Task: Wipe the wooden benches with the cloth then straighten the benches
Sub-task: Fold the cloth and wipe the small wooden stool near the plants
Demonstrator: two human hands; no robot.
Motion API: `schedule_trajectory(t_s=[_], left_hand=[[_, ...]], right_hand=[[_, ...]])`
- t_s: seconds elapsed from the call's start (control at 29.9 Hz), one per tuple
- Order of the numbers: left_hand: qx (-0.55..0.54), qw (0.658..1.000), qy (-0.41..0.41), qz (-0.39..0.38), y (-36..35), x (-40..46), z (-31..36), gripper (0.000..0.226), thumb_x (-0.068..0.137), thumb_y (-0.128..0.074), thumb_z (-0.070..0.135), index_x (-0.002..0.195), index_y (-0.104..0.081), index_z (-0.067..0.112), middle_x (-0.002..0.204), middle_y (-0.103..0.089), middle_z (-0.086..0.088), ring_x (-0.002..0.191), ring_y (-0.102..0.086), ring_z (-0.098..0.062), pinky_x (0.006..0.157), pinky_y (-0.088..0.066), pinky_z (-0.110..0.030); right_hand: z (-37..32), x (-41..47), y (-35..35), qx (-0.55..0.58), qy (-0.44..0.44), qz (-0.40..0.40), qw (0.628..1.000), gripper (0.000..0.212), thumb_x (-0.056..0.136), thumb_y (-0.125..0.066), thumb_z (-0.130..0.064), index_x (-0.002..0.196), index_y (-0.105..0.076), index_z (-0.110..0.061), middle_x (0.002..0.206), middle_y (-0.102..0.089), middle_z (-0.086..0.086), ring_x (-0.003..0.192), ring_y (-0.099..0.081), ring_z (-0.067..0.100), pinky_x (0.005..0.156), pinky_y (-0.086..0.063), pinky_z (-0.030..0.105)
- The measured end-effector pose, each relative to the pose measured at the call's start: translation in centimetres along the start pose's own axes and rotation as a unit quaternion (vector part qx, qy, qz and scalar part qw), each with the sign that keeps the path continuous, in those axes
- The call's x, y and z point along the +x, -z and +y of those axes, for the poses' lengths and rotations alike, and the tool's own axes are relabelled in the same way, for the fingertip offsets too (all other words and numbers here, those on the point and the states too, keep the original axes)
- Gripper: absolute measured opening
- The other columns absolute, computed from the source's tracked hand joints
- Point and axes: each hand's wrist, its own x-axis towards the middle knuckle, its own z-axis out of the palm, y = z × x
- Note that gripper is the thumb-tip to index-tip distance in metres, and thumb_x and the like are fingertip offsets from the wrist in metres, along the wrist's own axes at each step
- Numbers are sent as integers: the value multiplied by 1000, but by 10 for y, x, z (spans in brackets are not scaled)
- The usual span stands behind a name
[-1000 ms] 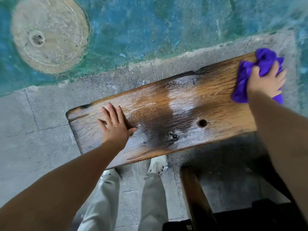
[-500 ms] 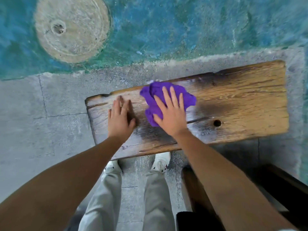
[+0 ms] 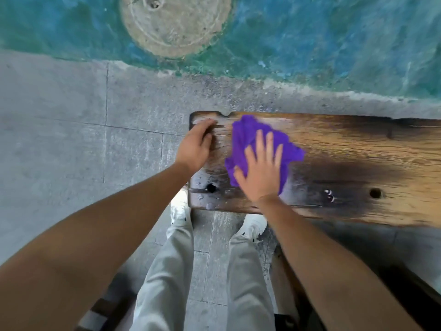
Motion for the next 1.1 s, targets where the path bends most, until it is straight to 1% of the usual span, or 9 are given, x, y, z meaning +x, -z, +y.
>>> schedule_trajectory(t_s=[0.17, 0.3, 0.4, 0.5, 0.6, 0.73, 0.84, 0.94, 1.1], left_hand=[[94, 994, 5, -57, 29, -4, 1, 41, 105, -50, 30, 144, -54, 19, 144, -59, -10, 133, -54, -27, 109, -39, -31], [180, 979, -48, -87, 36, -7, 7, 49, 99, -53, 21, 147, -50, 18, 151, -51, -8, 140, -46, -29, 117, -35, -40], [213, 972, -53, -80, 34, -17, 6, 54, 94, -56, 17, 147, -50, 14, 156, -44, -8, 143, -42, -28, 119, -31, -42], [221, 970, -68, -77, 12, -22, 20, 54, 91, -57, 16, 145, -52, 15, 155, -44, -11, 142, -42, -31, 118, -33, -42], [254, 960, -79, -93, -21, -22, 38, 57, 93, -56, 19, 149, -48, 18, 158, -38, -12, 143, -39, -35, 117, -33, -45], [334, 917, -173, -136, -93, -18, 81, 67, 94, -60, 35, 156, -34, 26, 169, -16, -8, 157, -12, -33, 126, -15, -55], [398, 872, -217, -185, -143, -17, 101, 89, 93, -61, 55, 162, -10, 33, 172, 5, -7, 157, 8, -36, 124, -5, -64], [482, 834, -191, -187, -175, -16, 103, 110, 85, -54, 75, 160, 15, 33, 165, 32, -11, 152, 26, -43, 119, -3, -73], [504, 822, -194, -183, -216, -27, 112, 112, 83, -40, 83, 157, 24, 29, 162, 36, -18, 148, 30, -48, 116, -3, -76]], right_hand=[[-114, -44, -39, -1, 201, -28, 979, 68, 88, -61, -50, 148, -50, -21, 169, -25, 11, 159, -13, 39, 125, -10, 67], [-107, -36, -46, -32, 308, -20, 951, 78, 86, -60, -56, 156, -40, -28, 167, -30, 4, 155, -19, 33, 127, -8, 63], [-60, -31, -42, -38, 351, -25, 935, 79, 86, -51, -58, 158, -35, -31, 172, -21, 3, 160, -10, 32, 128, -7, 61], [25, -42, -32, -71, 292, -18, 954, 81, 88, -45, -61, 162, -26, -31, 175, -9, 4, 161, -4, 31, 127, -7, 62], [114, -57, -16, -78, 169, -10, 982, 80, 91, -45, -61, 162, -26, -30, 175, -9, 6, 161, -5, 33, 127, -10, 61], [227, -92, -1, -48, -64, 4, 997, 76, 93, -37, -61, 162, -28, -29, 174, -10, 9, 161, -7, 35, 126, -14, 60], [284, -112, 6, 5, -230, 39, 972, 71, 97, -38, -59, 161, -31, -28, 174, -14, 9, 160, -12, 34, 124, -17, 61], [327, -113, 16, 62, -350, 66, 932, 69, 99, -38, -57, 161, -31, -26, 174, -14, 9, 160, -12, 36, 122, -20, 64], [407, -99, 44, 105, -492, 128, 855, 75, 94, -41, -57, 162, -31, -25, 173, -16, 8, 159, -15, 35, 123, -20, 60]])
